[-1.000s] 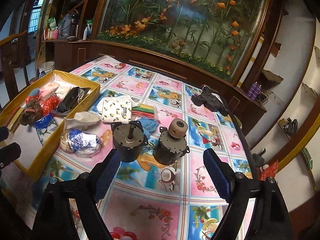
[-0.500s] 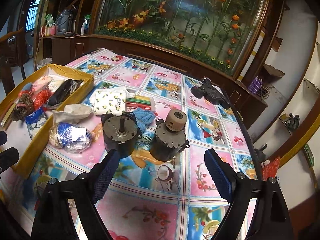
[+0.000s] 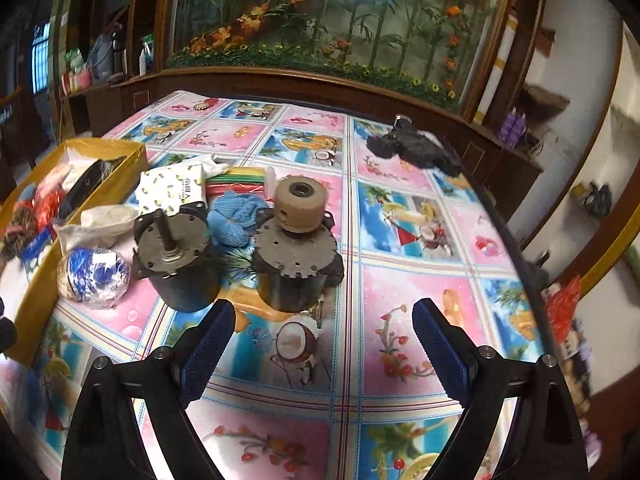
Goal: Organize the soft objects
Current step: 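Move both tools back toward the tissue packs beside the motors, then grasp the blue Vinda tissue bag with the left tool while the right tool grasps the lemon-print tissue pack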
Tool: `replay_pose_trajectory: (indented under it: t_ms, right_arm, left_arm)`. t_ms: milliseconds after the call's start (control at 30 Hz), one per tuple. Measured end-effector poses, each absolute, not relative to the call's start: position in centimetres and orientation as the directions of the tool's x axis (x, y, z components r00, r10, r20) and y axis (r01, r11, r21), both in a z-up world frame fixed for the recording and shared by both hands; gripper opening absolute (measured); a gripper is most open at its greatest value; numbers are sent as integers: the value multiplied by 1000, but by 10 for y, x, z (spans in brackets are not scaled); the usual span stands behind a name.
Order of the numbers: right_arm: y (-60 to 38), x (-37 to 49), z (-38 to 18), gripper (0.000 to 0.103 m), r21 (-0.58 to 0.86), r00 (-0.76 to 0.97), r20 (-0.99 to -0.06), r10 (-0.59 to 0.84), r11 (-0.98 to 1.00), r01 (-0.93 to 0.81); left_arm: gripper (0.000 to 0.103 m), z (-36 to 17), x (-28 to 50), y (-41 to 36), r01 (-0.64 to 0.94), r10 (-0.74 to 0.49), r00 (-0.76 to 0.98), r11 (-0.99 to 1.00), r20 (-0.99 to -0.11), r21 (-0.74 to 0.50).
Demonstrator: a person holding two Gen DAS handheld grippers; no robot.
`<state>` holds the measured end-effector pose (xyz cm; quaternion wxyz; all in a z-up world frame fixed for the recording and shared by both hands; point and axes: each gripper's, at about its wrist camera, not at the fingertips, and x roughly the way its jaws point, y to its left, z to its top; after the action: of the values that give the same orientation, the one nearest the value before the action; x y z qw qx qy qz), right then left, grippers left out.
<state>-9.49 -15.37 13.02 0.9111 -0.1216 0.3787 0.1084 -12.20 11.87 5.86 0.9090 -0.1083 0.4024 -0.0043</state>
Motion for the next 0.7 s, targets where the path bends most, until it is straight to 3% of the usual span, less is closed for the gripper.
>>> replay_pose_trajectory:
  t_ms: [100, 200, 300, 467, 700]
  right_arm:
    - [-176, -80, 119, 91, -26, 649, -741, 170, 959, -281]
    - [-194, -70, 112, 91, 63, 615, -756, 224, 960, -272]
    - [-213, -63, 109, 91, 150, 584, -760, 285, 951, -268]
    - [-244, -55, 113, 91, 198, 598, -746, 293, 955, -221]
    - [-252, -60, 103, 91, 266, 635, -695, 337, 941, -208]
  left_arm:
    - [54, 53, -122, 115, -59, -116, 659, 977, -743, -205]
    - [64, 51, -123, 95, 7, -112, 660, 990, -743, -143]
    - [64, 51, -118, 78, 60, -153, 638, 987, -754, -149]
    - [64, 64, -87, 55, 98, -107, 635, 993, -765, -58]
    - [64, 29, -14, 40, 238, -47, 562, 965, -826, 107]
